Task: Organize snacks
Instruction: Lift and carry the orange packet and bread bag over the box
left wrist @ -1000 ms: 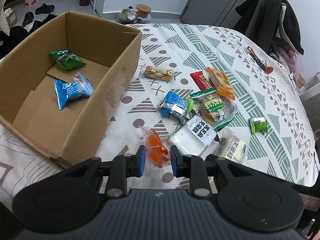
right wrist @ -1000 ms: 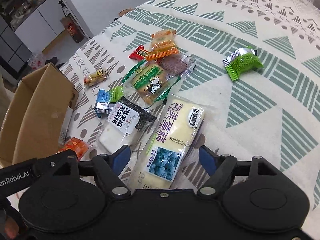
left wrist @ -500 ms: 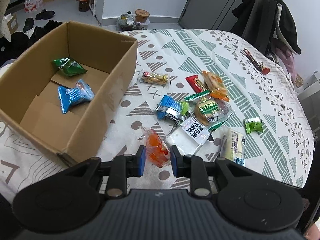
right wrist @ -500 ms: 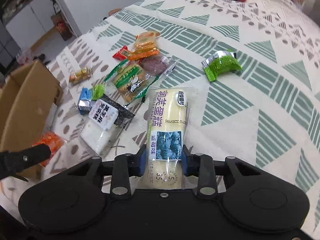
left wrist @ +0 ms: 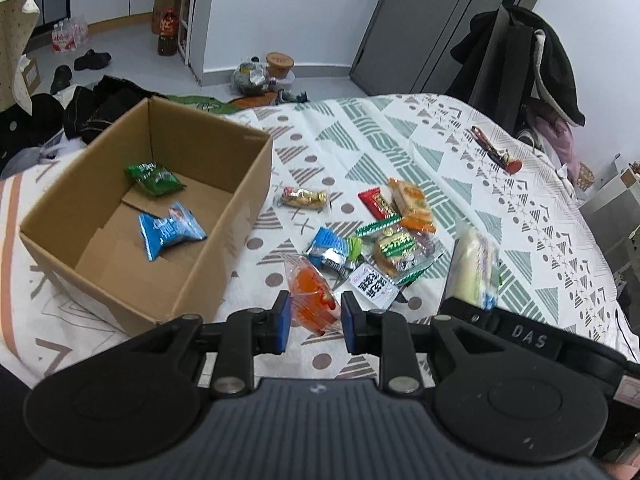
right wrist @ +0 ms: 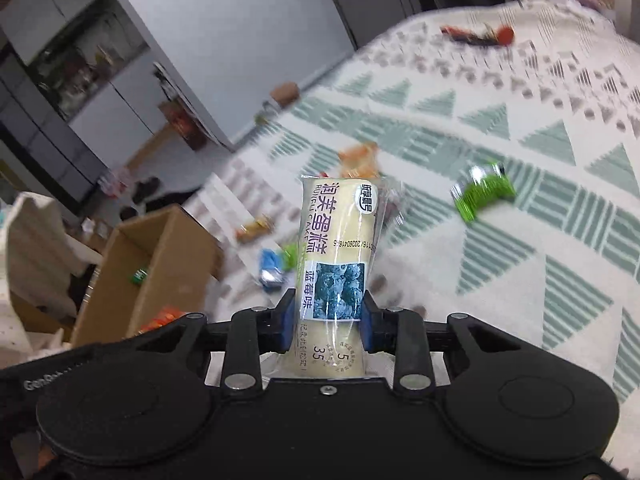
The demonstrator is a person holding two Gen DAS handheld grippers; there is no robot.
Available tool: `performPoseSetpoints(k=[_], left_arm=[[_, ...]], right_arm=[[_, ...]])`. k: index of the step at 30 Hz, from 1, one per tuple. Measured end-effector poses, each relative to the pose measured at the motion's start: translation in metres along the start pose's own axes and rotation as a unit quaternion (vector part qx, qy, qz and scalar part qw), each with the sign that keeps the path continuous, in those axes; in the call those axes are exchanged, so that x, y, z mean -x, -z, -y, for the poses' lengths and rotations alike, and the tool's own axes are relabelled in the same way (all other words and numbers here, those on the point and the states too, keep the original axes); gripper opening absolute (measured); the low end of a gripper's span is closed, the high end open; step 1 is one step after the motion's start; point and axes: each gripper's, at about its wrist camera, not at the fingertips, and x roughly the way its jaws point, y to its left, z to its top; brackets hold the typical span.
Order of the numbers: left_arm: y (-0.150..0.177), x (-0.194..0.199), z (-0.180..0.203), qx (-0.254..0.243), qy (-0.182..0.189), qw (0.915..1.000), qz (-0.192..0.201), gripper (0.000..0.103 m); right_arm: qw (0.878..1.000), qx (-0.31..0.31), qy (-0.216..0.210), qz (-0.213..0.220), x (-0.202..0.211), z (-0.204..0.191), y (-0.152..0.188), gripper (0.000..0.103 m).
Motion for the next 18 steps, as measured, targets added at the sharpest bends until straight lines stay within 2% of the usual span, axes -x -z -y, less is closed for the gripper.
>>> performPoseSetpoints(k=[18], left_arm=[[-0.026, 0.040, -0.030, 0.022, -0.006, 0.9984, 0.052, 0.025]], right_arm=[[0.995, 0.032, -0.088, 0.037, 0.015, -0.033, -0.011, 0.030]])
